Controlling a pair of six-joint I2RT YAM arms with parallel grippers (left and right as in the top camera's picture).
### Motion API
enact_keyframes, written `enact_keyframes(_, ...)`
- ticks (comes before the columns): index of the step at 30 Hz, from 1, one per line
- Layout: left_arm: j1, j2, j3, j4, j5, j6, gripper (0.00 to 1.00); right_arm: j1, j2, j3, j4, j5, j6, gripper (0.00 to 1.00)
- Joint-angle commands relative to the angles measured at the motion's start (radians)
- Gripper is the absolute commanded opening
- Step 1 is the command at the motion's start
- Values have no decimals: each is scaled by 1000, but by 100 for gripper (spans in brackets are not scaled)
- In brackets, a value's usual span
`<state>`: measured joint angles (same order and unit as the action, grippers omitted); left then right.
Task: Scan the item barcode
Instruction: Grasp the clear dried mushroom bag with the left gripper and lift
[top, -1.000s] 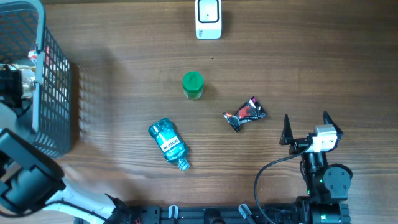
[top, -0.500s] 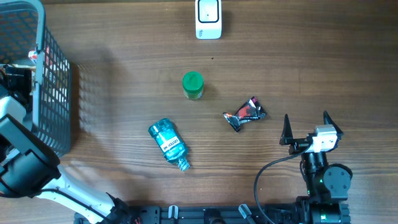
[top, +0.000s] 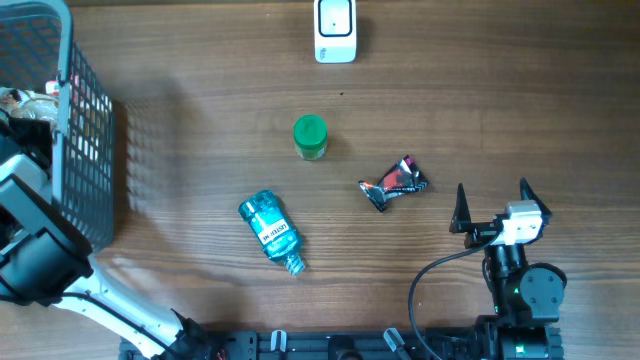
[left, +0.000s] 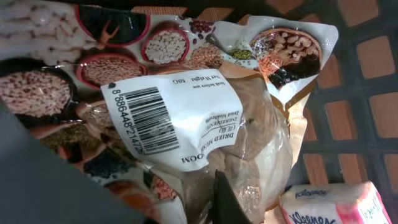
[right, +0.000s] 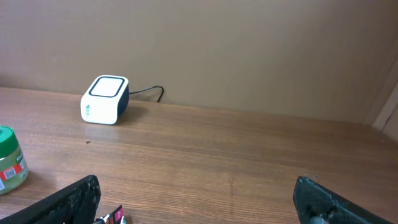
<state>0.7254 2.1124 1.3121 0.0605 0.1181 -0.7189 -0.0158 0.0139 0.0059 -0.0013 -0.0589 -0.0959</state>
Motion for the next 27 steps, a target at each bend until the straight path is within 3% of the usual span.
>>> enact_keyframes(1, 5, 10, -16, -36, 40, 4, 4, 7, -4, -1, 2, 6, -9, 100)
enact_keyframes(5, 31, -93, -16, -64, 88, -53, 4, 7, -4, -1, 2, 6, -9, 100)
enact_keyframes(16, 114, -519, -16, -188, 110, -48, 4, 7, -4, -1, 2, 6, -9, 100)
enact_keyframes(24, 132, -674, -16, -276, 120, -48, 4, 7, -4, -1, 2, 6, -9, 100)
enact_keyframes(27, 132, -703, -16, -280, 204, -58, 4, 7, -4, -1, 2, 6, -9, 100)
